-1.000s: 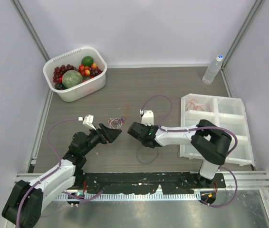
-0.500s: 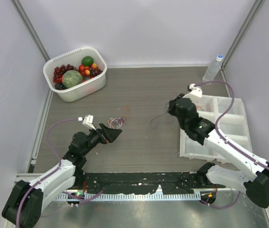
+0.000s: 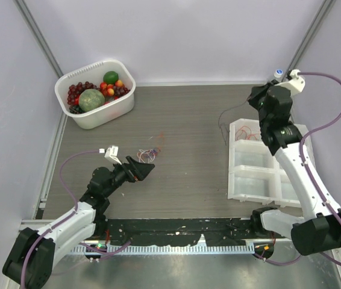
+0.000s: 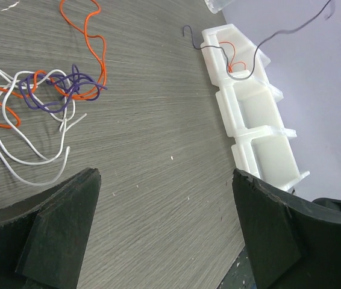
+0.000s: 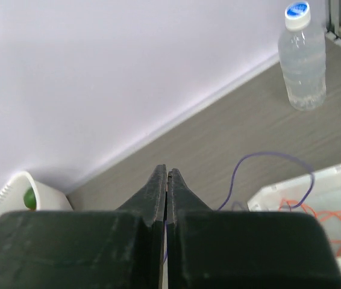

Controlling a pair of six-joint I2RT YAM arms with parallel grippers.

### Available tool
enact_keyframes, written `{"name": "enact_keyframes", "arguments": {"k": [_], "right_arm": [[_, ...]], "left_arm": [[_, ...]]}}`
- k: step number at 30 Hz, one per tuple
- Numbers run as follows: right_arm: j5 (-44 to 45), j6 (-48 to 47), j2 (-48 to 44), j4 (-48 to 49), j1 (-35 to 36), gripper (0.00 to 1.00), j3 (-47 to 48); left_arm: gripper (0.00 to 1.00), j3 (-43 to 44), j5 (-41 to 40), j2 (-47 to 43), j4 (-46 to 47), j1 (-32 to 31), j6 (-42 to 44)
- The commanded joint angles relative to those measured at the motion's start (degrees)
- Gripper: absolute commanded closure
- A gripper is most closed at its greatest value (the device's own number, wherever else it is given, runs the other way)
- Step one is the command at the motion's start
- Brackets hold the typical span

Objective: Untangle the cables

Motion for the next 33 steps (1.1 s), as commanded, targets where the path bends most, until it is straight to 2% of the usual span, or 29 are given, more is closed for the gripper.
{"name": "enact_keyframes", "arguments": {"k": [1,13,16,21,28,33], "right_arm": [[-7.40,1.22,2.37,1.70,-2.67,0.99,8.79],[-7.84,-0.35,8.95,-5.06,-6.10,0.99,34.63],[-7.76,-0.80,10.46,-6.03,-6.98,0.99,38.25],[-7.85,-1.06,11.52,-6.12,-9.44,0.99,38.08],[-11.44,1.66,9.49,-2.61,-15.76,0.99,26.41],[-14.70,3.60,9.76,-2.43,-18.40,0.99,28.13]], "left_arm": [[0.05,-2.76,-0.66,0.12,1.69,-0.19,0.19],[0.05,-2.50,-0.58,0.91,2.22,-0.37,0.28],[0.05,-2.59,-0.58,1.09,2.30,-0.28,0.28],[0.05,-2.59,-0.58,1.44,2.57,-0.19,0.28],[0.05,-2.41,-0.40,2.14,3.18,-0.45,0.36],[0.05,-2.15,-0.40,3.10,3.54,-0.54,0.45]]}}
